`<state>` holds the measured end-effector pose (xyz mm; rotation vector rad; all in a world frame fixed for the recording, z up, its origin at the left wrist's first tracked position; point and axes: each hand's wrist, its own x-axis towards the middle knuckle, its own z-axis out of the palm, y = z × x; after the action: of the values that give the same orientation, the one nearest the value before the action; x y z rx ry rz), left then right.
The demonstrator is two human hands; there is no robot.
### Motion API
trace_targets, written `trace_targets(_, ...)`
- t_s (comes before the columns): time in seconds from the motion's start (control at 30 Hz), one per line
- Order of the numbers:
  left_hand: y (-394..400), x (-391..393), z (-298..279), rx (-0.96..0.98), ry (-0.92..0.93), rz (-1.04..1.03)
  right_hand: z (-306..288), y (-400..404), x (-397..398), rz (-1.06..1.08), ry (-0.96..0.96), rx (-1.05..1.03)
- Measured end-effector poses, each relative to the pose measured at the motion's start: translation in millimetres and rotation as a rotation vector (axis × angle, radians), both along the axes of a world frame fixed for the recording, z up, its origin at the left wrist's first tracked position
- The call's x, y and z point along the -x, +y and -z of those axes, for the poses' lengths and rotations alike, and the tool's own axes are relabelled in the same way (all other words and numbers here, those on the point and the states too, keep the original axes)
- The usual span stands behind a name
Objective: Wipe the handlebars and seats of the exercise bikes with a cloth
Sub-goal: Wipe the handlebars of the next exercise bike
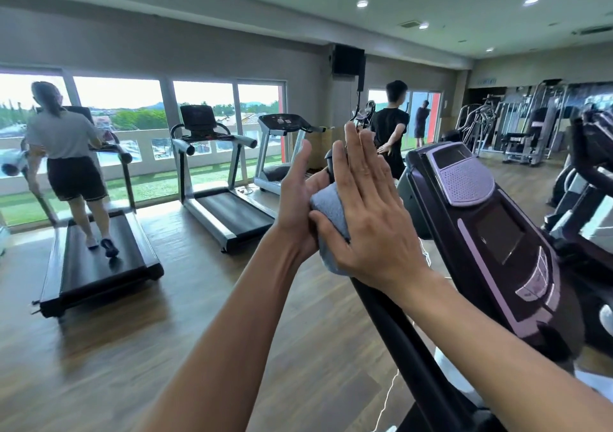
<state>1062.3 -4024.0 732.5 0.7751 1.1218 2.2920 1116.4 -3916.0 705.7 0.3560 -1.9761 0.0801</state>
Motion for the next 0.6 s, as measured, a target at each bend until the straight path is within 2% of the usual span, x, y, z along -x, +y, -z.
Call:
trace_targets(0.2, -0.4, 14.2, -1.4, -0.024, 0.04, 0.115, -7.9, -4.6, 11.5, -0.045, 0.013, 0.167)
trace_targets(0.4, 0.1, 13.7, 3.5, 0.032, 0.097, 0.123, 30.2, 2.0, -17.3, -0.01, -0.126, 0.087)
trace_targets(0.5, -0.9, 12.8, 4.7, -0.018, 0.067, 0.149, 15.8, -0.7, -6.4, -0.004, -0.079, 0.025)
trace_targets(0.6, -0.9, 18.0, 3.0, -0.051, 0.058, 0.18, -9.7, -5.8, 12.7, -0.007, -0.003, 0.085)
